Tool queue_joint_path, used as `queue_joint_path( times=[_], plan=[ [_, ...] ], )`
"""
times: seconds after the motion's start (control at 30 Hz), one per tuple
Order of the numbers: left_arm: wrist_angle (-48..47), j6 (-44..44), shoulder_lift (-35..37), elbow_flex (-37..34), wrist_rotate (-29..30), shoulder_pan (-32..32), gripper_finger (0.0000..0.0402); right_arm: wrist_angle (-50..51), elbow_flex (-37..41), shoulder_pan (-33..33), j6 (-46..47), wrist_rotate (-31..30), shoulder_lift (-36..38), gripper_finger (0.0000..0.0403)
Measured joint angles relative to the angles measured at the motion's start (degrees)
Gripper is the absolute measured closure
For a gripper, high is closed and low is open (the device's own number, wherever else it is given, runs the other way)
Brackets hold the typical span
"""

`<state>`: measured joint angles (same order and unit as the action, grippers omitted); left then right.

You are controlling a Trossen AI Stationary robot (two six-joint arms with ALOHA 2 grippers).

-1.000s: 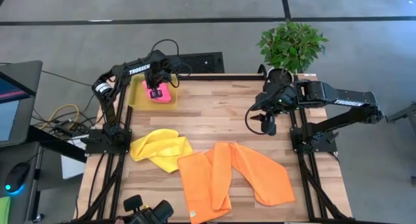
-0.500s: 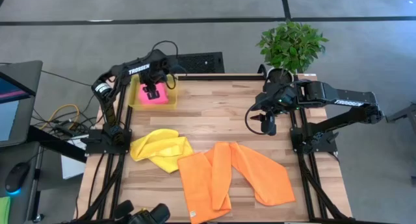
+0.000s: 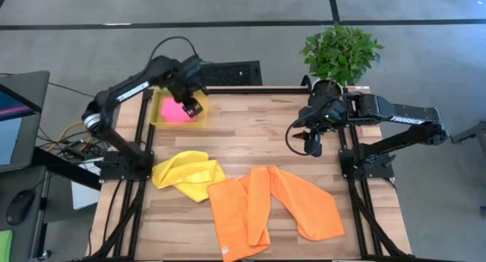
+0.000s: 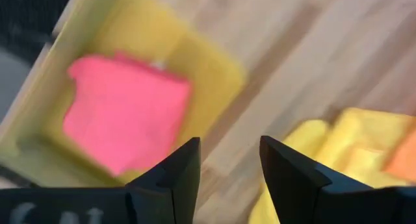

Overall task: Fold microfiber towels
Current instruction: Fold the right orange microfiber cloth

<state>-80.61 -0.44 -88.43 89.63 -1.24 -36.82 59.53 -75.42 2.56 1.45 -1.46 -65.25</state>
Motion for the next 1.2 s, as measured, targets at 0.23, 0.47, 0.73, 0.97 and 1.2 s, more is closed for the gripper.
queue_joint_path(
  times=[0.23, 0.47, 0.73, 0.97, 1.2],
  plan=[
    [0.7, -15.5, 6.5, -0.7, 0.5, 14.2, 0.0251, 4.0, 1.2, -1.5, -0.4, 7.6, 0.0, 0.0220],
    [0.9, -32.3, 7.6, -0.7, 8.2, 30.1, 0.0251, 2.9, 8.3, -5.0, -2.3, 11.3, 0.0, 0.0220],
    [5.4, -46.9, 6.6, -0.7, 15.9, 45.2, 0.0251, -0.6, 17.9, -10.2, -5.0, 16.6, 0.0, 0.0220],
    [7.2, -50.9, 5.8, -0.7, 21.0, 52.2, 0.0251, -12.7, 26.5, -15.7, -3.4, 16.6, -1.7, 0.0220],
    [8.2, -51.2, 5.0, -0.6, 23.2, 54.9, 0.0251, -23.0, 29.8, -18.1, 1.0, 16.5, -9.4, 0.0220]
  ],
)
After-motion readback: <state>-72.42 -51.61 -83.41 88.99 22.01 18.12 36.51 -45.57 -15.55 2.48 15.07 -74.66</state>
